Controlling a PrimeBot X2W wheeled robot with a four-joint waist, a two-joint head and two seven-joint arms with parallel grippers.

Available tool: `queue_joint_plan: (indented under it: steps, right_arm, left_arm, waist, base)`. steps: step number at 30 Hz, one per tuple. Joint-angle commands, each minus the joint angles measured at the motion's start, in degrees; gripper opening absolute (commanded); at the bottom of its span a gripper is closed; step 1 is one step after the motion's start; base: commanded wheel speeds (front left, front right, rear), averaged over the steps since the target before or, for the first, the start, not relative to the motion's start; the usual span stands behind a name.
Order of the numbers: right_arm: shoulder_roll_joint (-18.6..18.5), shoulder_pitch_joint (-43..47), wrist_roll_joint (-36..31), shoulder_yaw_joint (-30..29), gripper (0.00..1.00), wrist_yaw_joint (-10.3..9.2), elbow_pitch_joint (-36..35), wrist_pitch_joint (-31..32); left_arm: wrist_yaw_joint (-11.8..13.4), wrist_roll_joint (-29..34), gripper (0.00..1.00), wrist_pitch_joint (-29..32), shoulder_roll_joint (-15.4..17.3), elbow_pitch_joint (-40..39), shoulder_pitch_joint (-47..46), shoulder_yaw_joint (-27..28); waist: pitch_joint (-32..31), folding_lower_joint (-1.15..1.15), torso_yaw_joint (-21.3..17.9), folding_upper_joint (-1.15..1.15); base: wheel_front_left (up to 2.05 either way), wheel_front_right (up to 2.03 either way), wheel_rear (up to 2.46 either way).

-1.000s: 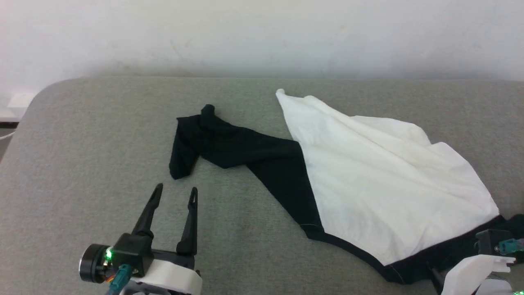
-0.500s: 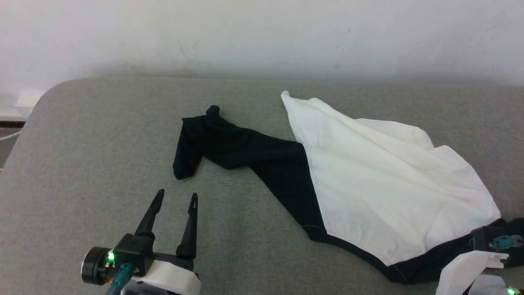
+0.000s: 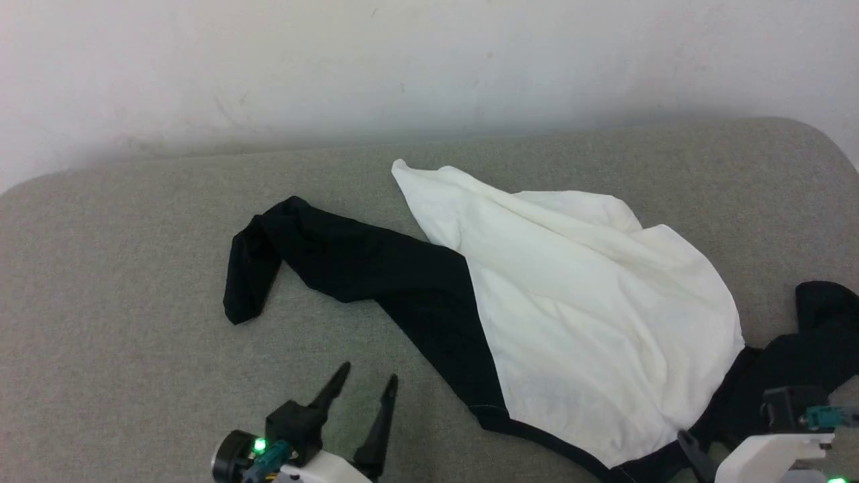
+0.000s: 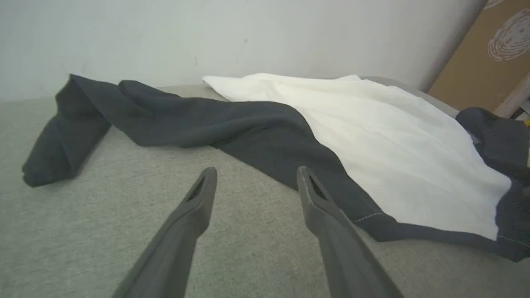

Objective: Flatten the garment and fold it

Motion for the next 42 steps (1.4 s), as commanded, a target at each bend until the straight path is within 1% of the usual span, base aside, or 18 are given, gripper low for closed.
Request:
queue_joint_plan:
  steps: [1,4,9,11,13,16,20,26,27,28,32,36,39,42]
  right_arm:
    - [-0.02,-0.77,0.16,0.13,1.00,-0.05,-0.57,-0.75]
    - [0.03,-2.93,0.58,-0.21,1.00,-0.05,-2.73,-6.49]
    - [-1.91,-6.30,-0.80,1.14,1.00,-0.05,-5.93,-16.54]
    - [-2.65,-7.44,-1.60,1.64,1.00,-0.05,-6.39,-20.08]
    - [-2.87,-8.55,-2.42,1.58,1.00,-0.05,-6.35,-23.31]
    - [-2.64,-9.80,-3.59,1.07,1.00,-0.05,-5.69,-27.24]
    - [-2.13,-10.48,-4.93,1.18,1.00,-0.05,-3.86,-30.20]
    - [-1.68,-10.64,-5.95,1.97,1.00,-0.05,-0.98,-31.67]
    - [-1.71,-10.55,-6.03,2.21,1.00,-0.05,-0.38,-31.38]
    - [-1.89,-10.41,-6.10,2.62,1.00,-0.05,0.26,-30.94]
    - [-2.62,-9.55,-5.55,3.53,1.00,-0.05,2.44,-29.02]
    - [-3.02,-8.40,-4.61,3.65,1.00,-0.05,3.87,-26.78]
    - [-3.03,-7.32,-4.44,3.00,1.00,-0.05,4.82,-24.73]
    - [-2.59,-6.39,-5.03,0.88,1.00,-0.05,5.57,-22.27]
  left_arm:
    - [-0.32,-0.50,1.00,0.47,-0.45,0.26,-0.34,-0.33]
    - [-1.35,-3.17,1.00,5.76,-1.85,0.55,-0.67,-2.10]
    - [-1.71,-6.78,1.00,18.24,-3.21,0.41,-2.37,-4.67]
    - [-1.43,-6.86,1.00,23.04,-3.38,0.82,-3.75,-5.86]
    - [-0.58,-6.51,1.00,27.28,-3.54,1.13,-5.13,-6.75]
    - [0.92,-8.09,1.00,32.10,-4.25,1.36,-6.72,-7.14]
    - [2.44,-9.42,1.00,36.69,-4.70,2.49,-8.25,-7.89]
    - [3.30,-11.95,1.00,36.39,-5.09,4.15,-9.56,-8.00]
    - [3.19,-12.06,0.64,36.11,-5.11,4.65,-9.73,-8.08]
    - [3.19,-12.09,0.00,35.29,-5.11,5.03,-9.92,-7.90]
    - [3.86,-12.41,0.00,30.22,-4.61,5.37,-9.76,-5.66]
    - [5.54,-12.35,0.00,25.22,-2.35,3.30,-7.63,-2.37]
    - [6.72,-13.23,0.00,23.23,-0.55,0.73,-4.16,0.14]
    - [7.78,-13.60,0.00,22.75,1.43,-2.22,0.14,1.69]
  waist:
    - [0.39,0.00,-0.61,0.00]
    - [0.99,0.00,-1.18,0.00]
    - [2.53,0.00,-2.34,0.00]
    - [3.22,0.00,-3.10,0.00]
    - [3.88,0.00,-3.83,0.00]
    - [4.82,0.00,-4.85,0.00]
    - [5.77,0.00,-6.01,0.00]
    - [6.67,0.00,-6.52,0.00]
    - [6.70,0.00,-6.42,0.00]
    - [6.60,0.00,-6.25,0.00]
    - [5.61,0.00,-4.81,0.00]
    - [4.16,0.00,-2.35,0.00]
    - [3.05,0.00,-0.19,0.00]
    - [2.35,0.00,2.02,0.00]
  base:
    - [0.00,0.00,0.00]
    - [0.00,0.00,0.00]
    - [0.00,0.00,0.00]
    - [0.00,0.00,0.00]
    - [0.00,0.00,0.00]
    - [0.00,0.00,0.00]
    - [0.00,0.00,0.00]
    - [0.00,0.00,0.00]
    - [0.00,0.00,0.00]
    - [0.00,0.00,0.00]
    - [0.00,0.00,0.00]
    - [0.00,0.00,0.00]
    - [0.00,0.00,0.00]
    - [0.00,0.00,0.00]
